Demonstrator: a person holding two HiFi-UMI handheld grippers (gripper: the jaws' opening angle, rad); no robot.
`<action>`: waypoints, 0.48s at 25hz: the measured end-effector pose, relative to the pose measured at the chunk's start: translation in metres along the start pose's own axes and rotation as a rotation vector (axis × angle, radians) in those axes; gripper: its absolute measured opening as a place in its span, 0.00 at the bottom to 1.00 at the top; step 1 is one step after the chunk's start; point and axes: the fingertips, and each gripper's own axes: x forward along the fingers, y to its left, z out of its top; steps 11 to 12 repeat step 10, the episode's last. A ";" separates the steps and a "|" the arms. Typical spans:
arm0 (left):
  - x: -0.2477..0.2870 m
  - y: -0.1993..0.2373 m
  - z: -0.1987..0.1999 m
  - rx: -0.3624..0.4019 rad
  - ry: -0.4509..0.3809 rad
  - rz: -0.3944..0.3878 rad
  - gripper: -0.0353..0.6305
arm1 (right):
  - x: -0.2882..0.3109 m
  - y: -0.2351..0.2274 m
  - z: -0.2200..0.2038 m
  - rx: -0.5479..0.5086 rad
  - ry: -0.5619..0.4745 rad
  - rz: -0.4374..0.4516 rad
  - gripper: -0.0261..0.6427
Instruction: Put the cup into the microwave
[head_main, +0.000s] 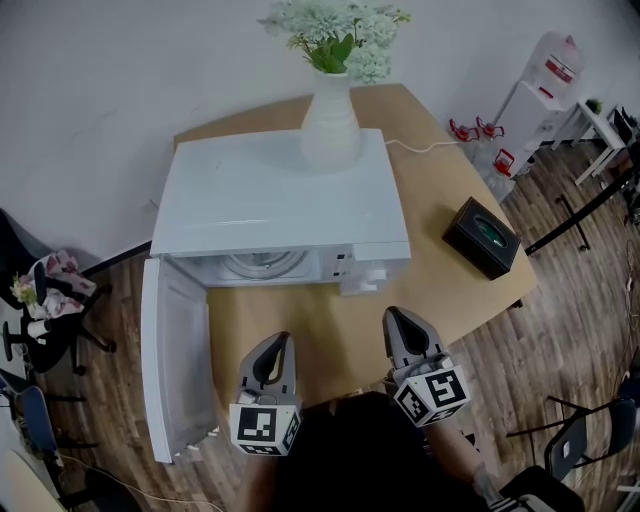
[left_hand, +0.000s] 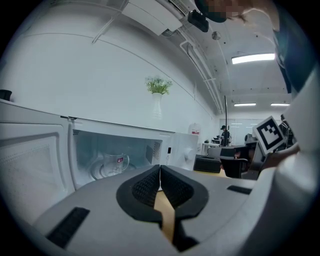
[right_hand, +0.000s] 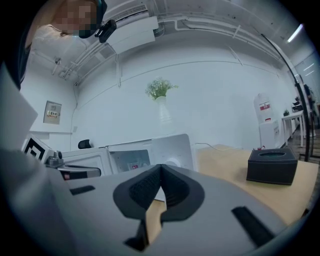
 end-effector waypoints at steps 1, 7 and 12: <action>0.000 -0.001 0.000 0.000 0.000 -0.001 0.06 | 0.000 0.001 0.000 -0.010 0.005 0.007 0.03; 0.001 -0.003 0.001 0.006 -0.006 -0.007 0.06 | 0.008 0.002 0.008 -0.041 0.024 0.058 0.03; 0.006 -0.001 0.005 0.014 -0.026 -0.003 0.06 | 0.019 0.005 0.016 -0.071 0.017 0.095 0.03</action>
